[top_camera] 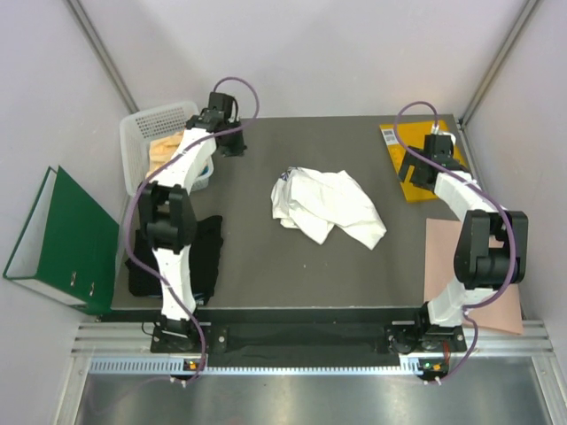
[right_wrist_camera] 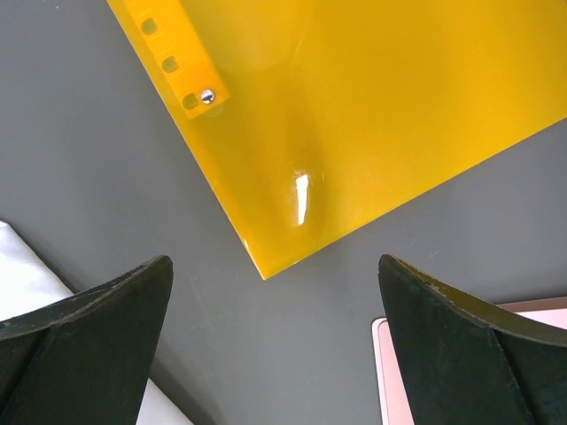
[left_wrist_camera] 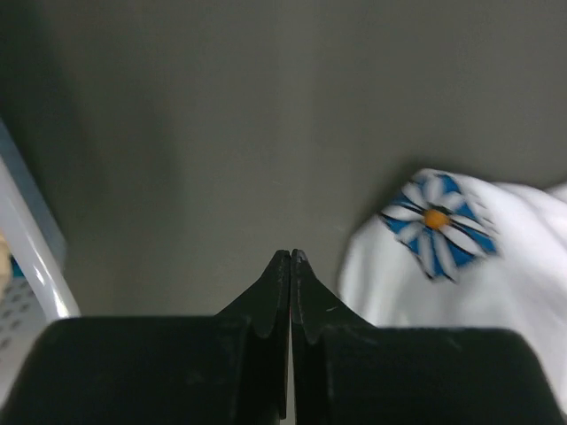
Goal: Fold and stack the t-shirts
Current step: Move the tshirt to the center of the board, then flatten out the tshirt
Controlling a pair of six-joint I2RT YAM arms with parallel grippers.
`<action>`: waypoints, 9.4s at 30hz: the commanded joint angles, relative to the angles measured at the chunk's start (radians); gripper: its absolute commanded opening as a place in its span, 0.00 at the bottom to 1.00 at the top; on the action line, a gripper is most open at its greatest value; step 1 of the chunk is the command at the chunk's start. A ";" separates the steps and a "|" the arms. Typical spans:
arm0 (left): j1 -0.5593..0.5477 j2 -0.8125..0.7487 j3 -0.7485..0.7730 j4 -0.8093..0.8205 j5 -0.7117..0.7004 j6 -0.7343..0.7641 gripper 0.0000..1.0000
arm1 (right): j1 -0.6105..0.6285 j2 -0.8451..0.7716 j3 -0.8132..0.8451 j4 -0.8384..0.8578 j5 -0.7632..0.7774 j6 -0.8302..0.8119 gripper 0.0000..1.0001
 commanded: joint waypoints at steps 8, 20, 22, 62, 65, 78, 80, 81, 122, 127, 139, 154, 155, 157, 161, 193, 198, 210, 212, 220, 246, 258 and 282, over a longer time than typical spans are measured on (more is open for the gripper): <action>0.198 0.152 0.048 -0.206 -0.122 -0.035 0.00 | 0.012 -0.013 0.004 0.023 0.007 0.003 1.00; 0.191 -0.105 -0.214 0.049 0.325 0.042 0.99 | 0.060 0.008 0.009 0.026 -0.008 0.021 1.00; 0.146 -0.135 -0.282 0.107 0.378 0.047 0.99 | 0.066 0.010 0.015 0.029 -0.011 0.023 1.00; -0.021 -0.118 -0.290 0.020 0.266 0.070 0.00 | 0.073 -0.047 -0.043 0.030 -0.004 0.020 1.00; -0.001 -0.205 -0.252 0.050 0.154 0.030 0.00 | 0.073 -0.062 -0.033 0.040 -0.005 -0.006 1.00; -0.202 -0.024 0.309 0.132 0.445 -0.091 0.00 | -0.066 -0.075 0.070 0.010 -0.033 -0.051 1.00; -0.288 0.060 0.528 0.144 0.537 -0.128 0.00 | -0.124 -0.094 0.035 0.015 -0.042 -0.021 1.00; -0.314 0.095 0.584 0.174 0.575 -0.195 0.00 | -0.144 -0.104 0.020 0.027 -0.051 -0.008 1.00; -0.041 -0.684 -0.716 -0.270 -0.181 -0.186 0.00 | 0.174 -0.024 -0.030 0.026 -0.344 0.069 1.00; -0.041 -0.710 -0.756 -0.284 -0.208 -0.179 0.00 | 0.269 0.166 0.110 -0.023 -0.450 0.072 1.00; -0.040 -0.698 -0.752 -0.293 -0.240 -0.154 0.00 | 0.378 0.372 0.272 -0.115 -0.538 0.076 0.96; -0.026 -0.675 -0.706 -0.279 -0.254 -0.119 0.00 | 0.489 0.643 0.535 -0.493 -0.427 0.055 0.05; -0.023 -0.675 -0.699 -0.282 -0.257 -0.116 0.00 | 0.491 0.631 0.530 -0.488 -0.417 0.059 0.00; -0.020 -0.672 -0.693 -0.282 -0.257 -0.110 0.00 | 0.489 0.597 0.510 -0.465 -0.363 0.070 0.00; -0.015 -0.664 -0.681 -0.276 -0.263 -0.110 0.00 | 0.468 0.489 0.519 -0.445 -0.251 0.073 0.00; -0.037 -0.952 -0.823 -0.432 -0.009 -0.118 0.99 | 0.138 0.277 0.564 -0.310 -0.160 -0.052 0.00; -0.032 -0.769 -0.683 -0.174 -0.135 -0.111 0.99 | 0.136 0.301 0.546 -0.296 -0.189 -0.054 0.00; -0.014 -0.025 -0.080 -0.105 -0.107 -0.067 0.97 | 0.136 0.294 0.477 -0.276 -0.287 -0.057 0.00; -0.001 0.026 -0.011 -0.098 -0.101 -0.070 0.97 | 0.138 0.284 0.463 -0.273 -0.297 -0.059 0.00; 0.005 0.224 0.109 -0.134 -0.104 -0.039 0.69 | 0.130 0.283 0.450 -0.273 -0.301 -0.072 0.00; 0.002 -0.133 -0.044 -0.120 -0.132 -0.079 0.00 | 0.104 0.257 0.392 -0.238 -0.355 -0.066 0.00; 0.075 -0.139 -0.285 0.022 -0.086 -0.116 0.98 | 0.104 0.255 0.377 -0.235 -0.375 -0.062 0.00; 0.131 0.120 -0.004 -0.016 -0.024 -0.108 0.00 | 0.104 0.221 0.325 -0.232 -0.360 -0.066 0.00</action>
